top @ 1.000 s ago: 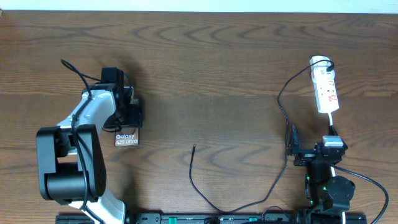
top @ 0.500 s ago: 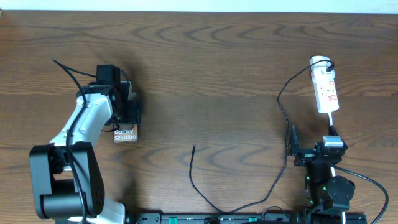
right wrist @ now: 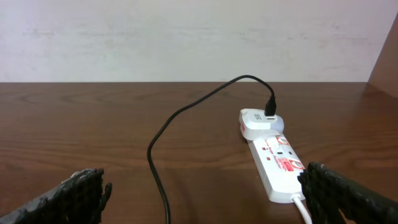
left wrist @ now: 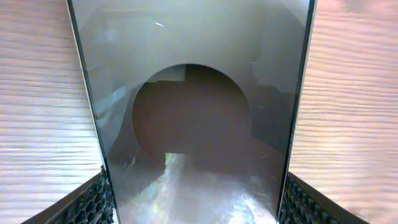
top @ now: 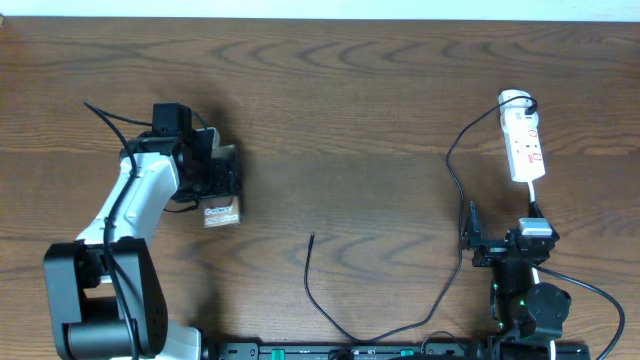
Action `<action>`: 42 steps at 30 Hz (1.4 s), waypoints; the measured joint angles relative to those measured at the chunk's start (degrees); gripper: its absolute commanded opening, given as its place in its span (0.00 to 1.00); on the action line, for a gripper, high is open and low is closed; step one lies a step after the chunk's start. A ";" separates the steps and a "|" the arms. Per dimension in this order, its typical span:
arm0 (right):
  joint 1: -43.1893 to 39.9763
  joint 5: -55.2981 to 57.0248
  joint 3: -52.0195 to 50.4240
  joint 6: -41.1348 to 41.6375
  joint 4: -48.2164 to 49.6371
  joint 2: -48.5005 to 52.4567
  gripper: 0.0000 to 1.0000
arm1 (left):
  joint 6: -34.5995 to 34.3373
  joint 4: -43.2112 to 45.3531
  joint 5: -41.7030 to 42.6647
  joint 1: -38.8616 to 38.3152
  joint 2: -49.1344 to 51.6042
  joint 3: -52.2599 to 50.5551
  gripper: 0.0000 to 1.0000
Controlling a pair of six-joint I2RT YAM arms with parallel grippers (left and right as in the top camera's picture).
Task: Plug charger to phone and switch on socket
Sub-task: 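Lift the phone with the left gripper and raise it upward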
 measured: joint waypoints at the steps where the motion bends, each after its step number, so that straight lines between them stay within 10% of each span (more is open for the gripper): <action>1: 0.00 0.00 0.00 0.00 0.00 0.00 0.99 | -0.90 0.00 1.53 0.02 -0.24 0.00 0.07; 29: 0.00 0.00 0.00 0.00 -0.02 0.00 0.99 | -57.24 22.45 45.20 0.02 -3.63 0.85 0.06; 42: 0.00 0.00 0.00 0.00 -0.02 0.00 0.99 | -65.90 22.67 57.07 4.33 -3.63 0.85 0.07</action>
